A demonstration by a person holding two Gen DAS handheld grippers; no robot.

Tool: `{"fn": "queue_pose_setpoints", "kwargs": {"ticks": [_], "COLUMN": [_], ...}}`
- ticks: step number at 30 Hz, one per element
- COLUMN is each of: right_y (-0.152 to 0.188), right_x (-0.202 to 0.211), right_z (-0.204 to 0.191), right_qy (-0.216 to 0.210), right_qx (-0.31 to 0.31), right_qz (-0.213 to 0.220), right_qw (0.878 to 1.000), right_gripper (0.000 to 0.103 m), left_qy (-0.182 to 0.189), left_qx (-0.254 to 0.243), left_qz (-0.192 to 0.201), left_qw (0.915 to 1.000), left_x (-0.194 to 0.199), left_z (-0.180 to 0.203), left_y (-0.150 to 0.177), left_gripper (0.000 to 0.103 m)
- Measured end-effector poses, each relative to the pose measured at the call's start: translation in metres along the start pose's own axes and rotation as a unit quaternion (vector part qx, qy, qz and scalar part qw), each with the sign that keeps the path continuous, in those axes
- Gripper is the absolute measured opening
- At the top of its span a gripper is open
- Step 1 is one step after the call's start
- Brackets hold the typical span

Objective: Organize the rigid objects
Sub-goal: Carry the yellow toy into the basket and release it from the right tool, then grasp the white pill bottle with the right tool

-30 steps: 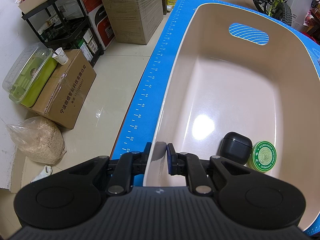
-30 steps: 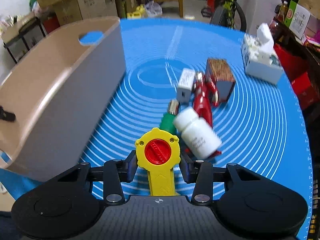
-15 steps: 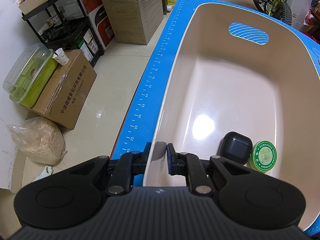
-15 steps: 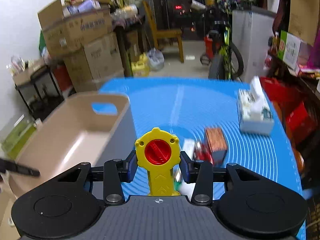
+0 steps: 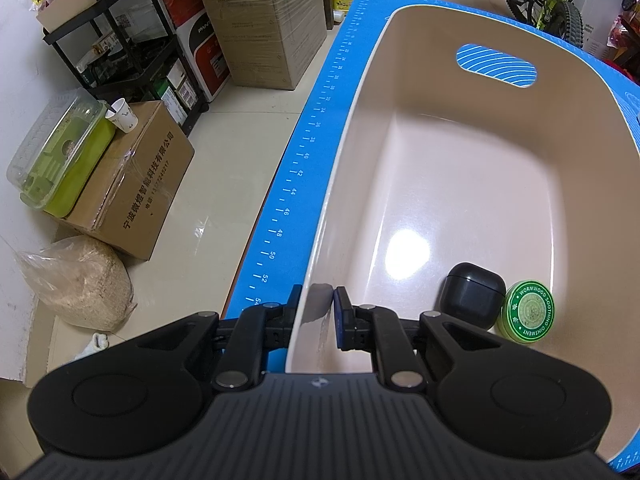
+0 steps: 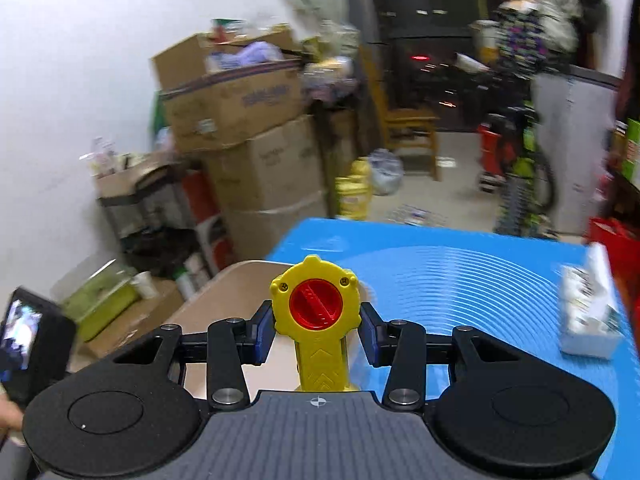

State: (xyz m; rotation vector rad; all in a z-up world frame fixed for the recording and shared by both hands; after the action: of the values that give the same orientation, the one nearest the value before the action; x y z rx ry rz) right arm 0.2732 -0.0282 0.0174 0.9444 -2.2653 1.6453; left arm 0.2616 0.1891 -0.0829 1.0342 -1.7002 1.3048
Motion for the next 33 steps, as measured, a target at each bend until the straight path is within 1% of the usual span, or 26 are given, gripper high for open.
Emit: {"fn": "queue_pose_setpoints", "kwargs": {"ticks": [4,7,11,16,18,20,23,26,27,28,30,33], "right_y": [0.012,0.03,0.055,0.078,0.086,0.091,0.092,0.085,0.082,0.08,0.073,0.059], "right_x": [-0.021,-0.039,-0.059,-0.074,-0.074,-0.075,-0.073,-0.071,-0.069,-0.068,-0.059,-0.043], "right_z": [-0.017,-0.019,-0.018,-0.022,-0.03,-0.035,-0.038,-0.032,-0.03,-0.027,-0.023,-0.017], "right_qy": [-0.019,-0.014,-0.008,0.004,0.007,0.005,-0.001,-0.004,-0.001,0.003,0.002,0.001], "right_qx": [0.007,0.009,-0.003,0.019,0.051,0.07,0.068,0.042,0.033,0.025,0.014,0.01], "right_qz": [-0.035,-0.065,-0.111,-0.152,-0.147,-0.152,-0.154,-0.153,-0.152,-0.151,-0.139,-0.115], "right_qw": [0.999,0.998,0.994,0.988,0.988,0.986,0.986,0.987,0.988,0.988,0.99,0.993], "right_gripper": [0.05,0.05,0.05,0.05,0.05,0.05,0.049,0.05,0.053,0.06,0.064,0.066], "left_qy": [-0.002,-0.003,-0.004,-0.002,-0.003,-0.001,-0.001,-0.002,-0.003,-0.003,-0.003,-0.003], "left_qx": [-0.001,-0.002,-0.003,-0.001,-0.002,-0.001,-0.002,-0.001,-0.002,-0.002,-0.002,-0.002], "left_qz": [0.0,0.0,0.0,0.0,0.0,0.001,0.001,0.001,0.001,0.001,0.001,0.001], "left_qw": [1.0,1.0,1.0,1.0,1.0,1.0,1.0,1.0,1.0,1.0,1.0,1.0], "left_x": [-0.001,-0.001,-0.001,0.0,0.0,0.0,0.0,-0.001,-0.001,-0.001,-0.002,-0.002], "left_z": [0.001,0.002,0.003,0.002,0.002,0.002,0.002,0.002,0.002,0.002,0.002,0.002], "left_y": [-0.001,0.0,0.0,-0.001,-0.001,-0.001,-0.001,-0.001,-0.001,-0.002,-0.002,-0.002], "left_gripper": [0.017,0.017,0.018,0.018,0.018,0.018,0.018,0.018,0.018,0.018,0.018,0.018]}}
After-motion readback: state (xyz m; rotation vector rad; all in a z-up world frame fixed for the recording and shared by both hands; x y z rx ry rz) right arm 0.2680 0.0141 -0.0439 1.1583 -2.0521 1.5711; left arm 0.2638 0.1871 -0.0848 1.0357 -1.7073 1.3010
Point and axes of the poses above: each gripper's, at about its wrist camera, not at the fingertips, and x roughly against the way its jaws point, z to its right, y to its underside, the point moved 5 cm from there along -x, roughly the way its jaws point, and after that the axes turned 13 degrees about -x, right-handed, at the moved point
